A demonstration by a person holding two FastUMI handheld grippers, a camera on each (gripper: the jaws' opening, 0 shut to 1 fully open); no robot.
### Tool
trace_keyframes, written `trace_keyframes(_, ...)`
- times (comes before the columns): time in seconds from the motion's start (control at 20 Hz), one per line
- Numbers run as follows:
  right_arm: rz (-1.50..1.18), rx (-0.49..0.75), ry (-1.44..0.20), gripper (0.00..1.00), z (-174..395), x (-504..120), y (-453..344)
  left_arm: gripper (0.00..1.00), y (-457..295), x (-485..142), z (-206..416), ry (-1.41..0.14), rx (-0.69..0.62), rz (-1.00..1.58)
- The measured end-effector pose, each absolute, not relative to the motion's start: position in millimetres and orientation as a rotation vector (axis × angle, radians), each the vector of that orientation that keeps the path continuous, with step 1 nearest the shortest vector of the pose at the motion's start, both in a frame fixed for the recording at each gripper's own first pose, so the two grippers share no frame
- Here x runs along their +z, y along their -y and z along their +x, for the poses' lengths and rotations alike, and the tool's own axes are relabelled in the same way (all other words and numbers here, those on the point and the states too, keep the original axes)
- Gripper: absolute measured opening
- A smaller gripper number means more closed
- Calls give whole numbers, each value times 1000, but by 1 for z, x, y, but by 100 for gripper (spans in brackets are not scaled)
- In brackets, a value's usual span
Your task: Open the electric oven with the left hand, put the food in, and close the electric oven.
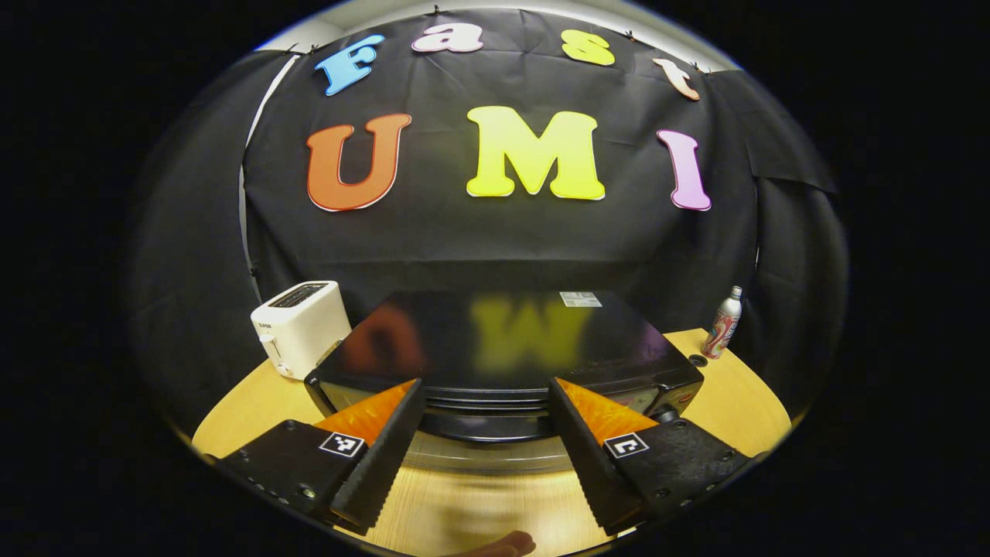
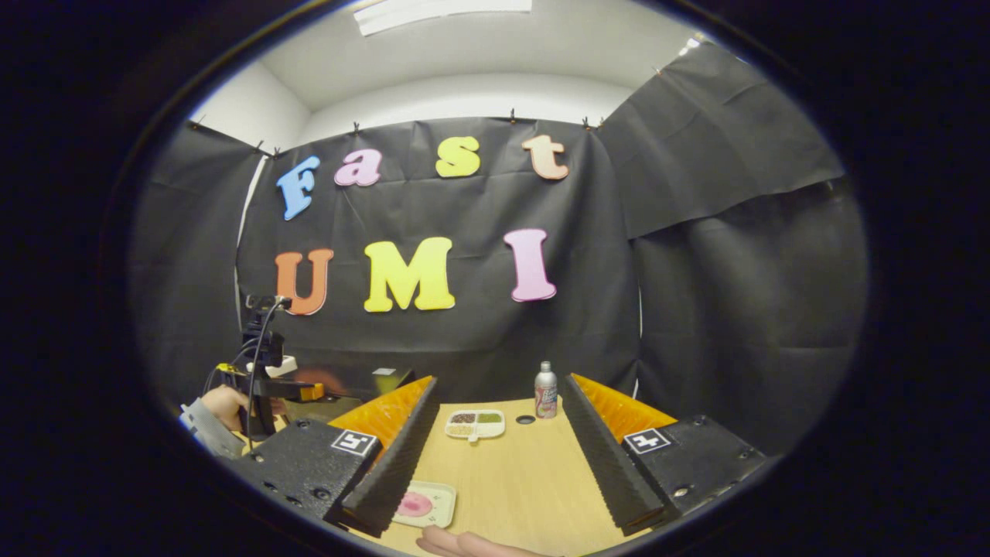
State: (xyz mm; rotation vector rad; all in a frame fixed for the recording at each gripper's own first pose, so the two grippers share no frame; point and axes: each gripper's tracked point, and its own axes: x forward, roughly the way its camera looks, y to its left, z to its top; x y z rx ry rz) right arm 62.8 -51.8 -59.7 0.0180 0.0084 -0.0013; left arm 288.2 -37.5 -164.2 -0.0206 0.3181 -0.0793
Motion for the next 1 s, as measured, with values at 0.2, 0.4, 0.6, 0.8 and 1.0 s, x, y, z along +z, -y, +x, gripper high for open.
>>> trace_keyframes(0.2, 19, -12, -10, 96, 59, -64, 57, 97, 37, -166, 270, -313, -80, -37)
trace_keyframes(0.4, 32, -19, -22, 96, 56, -70, 56, 96, 34, -172, 245, -299, -78, -54)
trace_keyframes(0.6, 14, -15, -21, 96, 48, -73, 50, 96, 32, -187, 216, -302, -93, -70)
trace_keyframes(0.8, 14, -21, -9, 96, 40, -71, 49, 96, 32, -207, 186, -318, -106, -79)
trace_keyframes(1.0, 25, -26, -17, 100, 39, -75, 50, 96, 31, -234, 165, -338, -117, -46)
